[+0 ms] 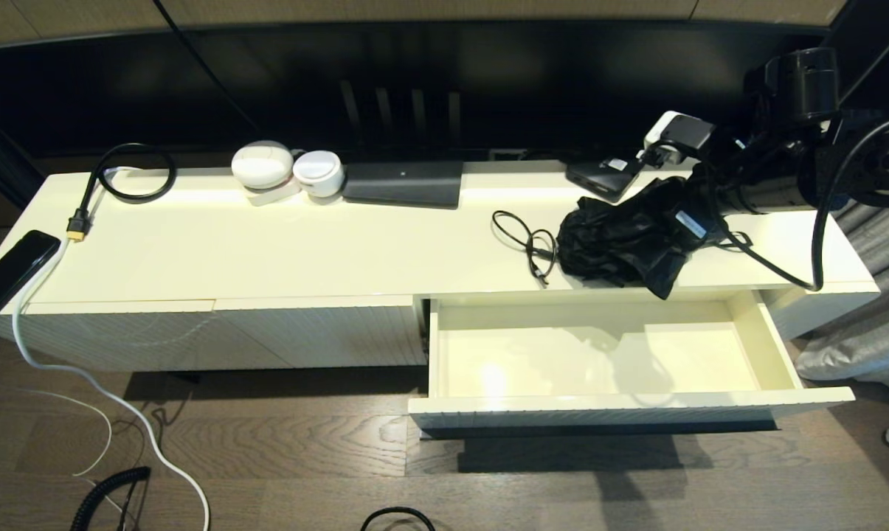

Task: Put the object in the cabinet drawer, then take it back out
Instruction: Take the umbrella out of the drawer and put it on the table

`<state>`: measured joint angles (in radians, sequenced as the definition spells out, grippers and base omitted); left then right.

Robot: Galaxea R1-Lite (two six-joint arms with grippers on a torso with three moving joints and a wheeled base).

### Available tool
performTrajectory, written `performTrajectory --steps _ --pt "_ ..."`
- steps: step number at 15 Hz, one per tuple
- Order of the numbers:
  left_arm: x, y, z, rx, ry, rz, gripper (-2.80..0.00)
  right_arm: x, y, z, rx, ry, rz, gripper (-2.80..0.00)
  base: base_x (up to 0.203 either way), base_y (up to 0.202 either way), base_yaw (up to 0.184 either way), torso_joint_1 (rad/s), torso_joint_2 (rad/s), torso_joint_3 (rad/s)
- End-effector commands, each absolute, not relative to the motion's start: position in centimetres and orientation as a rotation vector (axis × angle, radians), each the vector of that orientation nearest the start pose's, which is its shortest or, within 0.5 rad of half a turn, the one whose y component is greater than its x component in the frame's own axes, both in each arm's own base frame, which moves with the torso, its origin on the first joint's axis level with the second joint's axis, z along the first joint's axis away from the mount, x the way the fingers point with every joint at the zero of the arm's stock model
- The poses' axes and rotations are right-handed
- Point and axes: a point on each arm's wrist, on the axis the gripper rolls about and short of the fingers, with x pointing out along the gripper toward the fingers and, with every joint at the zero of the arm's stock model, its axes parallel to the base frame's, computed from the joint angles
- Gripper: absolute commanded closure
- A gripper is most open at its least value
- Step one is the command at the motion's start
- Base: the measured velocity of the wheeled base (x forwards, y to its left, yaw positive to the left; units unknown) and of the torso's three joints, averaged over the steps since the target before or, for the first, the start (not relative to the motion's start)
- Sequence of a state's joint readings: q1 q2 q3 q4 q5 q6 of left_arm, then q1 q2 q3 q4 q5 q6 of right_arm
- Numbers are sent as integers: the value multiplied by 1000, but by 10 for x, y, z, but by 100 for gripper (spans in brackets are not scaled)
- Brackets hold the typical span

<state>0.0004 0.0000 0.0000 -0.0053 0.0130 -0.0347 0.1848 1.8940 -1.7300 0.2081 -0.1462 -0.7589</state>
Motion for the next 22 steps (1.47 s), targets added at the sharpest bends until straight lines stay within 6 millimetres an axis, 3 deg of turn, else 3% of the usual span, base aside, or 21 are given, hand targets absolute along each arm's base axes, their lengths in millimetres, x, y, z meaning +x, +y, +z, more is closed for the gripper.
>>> performTrajectory --steps 1,6,7,14,20,22 --pt "-23 0 76 -35 -6 16 0 369 59 294 -824 343 161 0 0 0 0 0 0 0" --pt "-23 0 76 -35 -5 15 0 363 52 296 -837 331 142 0 0 0 0 0 0 0" --pt "-23 0 76 -35 -6 14 0 362 52 295 -840 329 143 -280 0 0 0 0 0 0" --pt "-23 0 76 -35 -6 14 0 341 68 305 -846 280 188 -280 0 0 0 0 0 0" --pt "-23 0 76 -35 -5 14 0 343 82 299 -849 257 192 -280 0 0 0 0 0 0" --pt "-23 0 76 -35 -6 15 0 329 81 307 -850 245 194 -280 0 0 0 0 0 0"
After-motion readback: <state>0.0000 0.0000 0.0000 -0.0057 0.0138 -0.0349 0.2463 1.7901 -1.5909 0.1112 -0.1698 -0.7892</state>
